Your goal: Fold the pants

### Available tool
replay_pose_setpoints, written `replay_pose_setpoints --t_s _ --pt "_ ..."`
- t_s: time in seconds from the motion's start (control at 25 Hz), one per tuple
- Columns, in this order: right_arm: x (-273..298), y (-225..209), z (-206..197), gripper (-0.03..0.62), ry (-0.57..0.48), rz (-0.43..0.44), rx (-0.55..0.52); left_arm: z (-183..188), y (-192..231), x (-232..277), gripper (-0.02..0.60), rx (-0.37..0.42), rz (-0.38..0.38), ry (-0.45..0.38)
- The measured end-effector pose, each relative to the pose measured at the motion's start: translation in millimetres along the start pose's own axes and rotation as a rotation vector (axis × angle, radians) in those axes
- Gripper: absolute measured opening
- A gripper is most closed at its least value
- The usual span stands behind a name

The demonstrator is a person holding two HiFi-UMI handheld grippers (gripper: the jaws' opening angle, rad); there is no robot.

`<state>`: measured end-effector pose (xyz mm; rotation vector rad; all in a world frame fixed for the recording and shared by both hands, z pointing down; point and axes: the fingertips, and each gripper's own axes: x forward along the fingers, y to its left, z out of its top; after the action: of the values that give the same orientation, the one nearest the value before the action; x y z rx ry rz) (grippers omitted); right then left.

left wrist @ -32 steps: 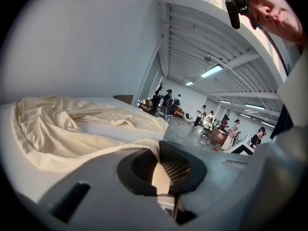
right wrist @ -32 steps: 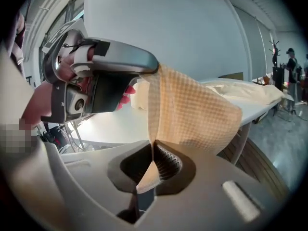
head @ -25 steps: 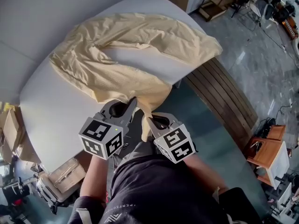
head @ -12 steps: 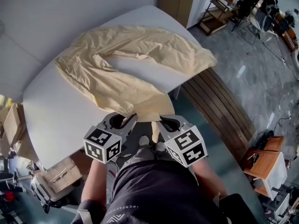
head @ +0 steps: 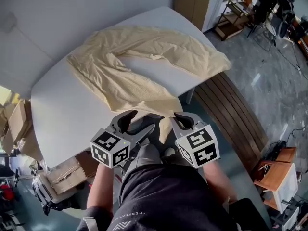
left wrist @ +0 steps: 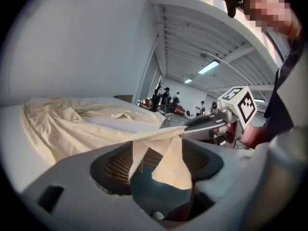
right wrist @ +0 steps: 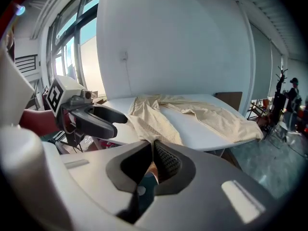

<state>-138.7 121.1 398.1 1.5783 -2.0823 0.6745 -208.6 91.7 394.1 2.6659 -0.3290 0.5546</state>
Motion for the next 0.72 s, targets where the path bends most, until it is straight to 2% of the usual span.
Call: replay_pose_setpoints --t_s 0.2,0.36,0.6,0.72 --pt "-2 -16 15 0.005 -0.003 -0.059 0.025 -11 16 2 0.253 0.062 -0.029 0.078" --pt "3 -33 27 0.005 0.007 -0.13 0.066 -13 44 -9 0.233 0.133 -0.044 0.151" --pt "19 -38 44 0.005 0.03 -0.207 0.124 -5 126 -38 0.225 0.148 0.002 0.17" --pt "30 -33 47 0.005 0.045 -0.22 0.156 0 161 -47 0.226 0.194 0.029 0.203"
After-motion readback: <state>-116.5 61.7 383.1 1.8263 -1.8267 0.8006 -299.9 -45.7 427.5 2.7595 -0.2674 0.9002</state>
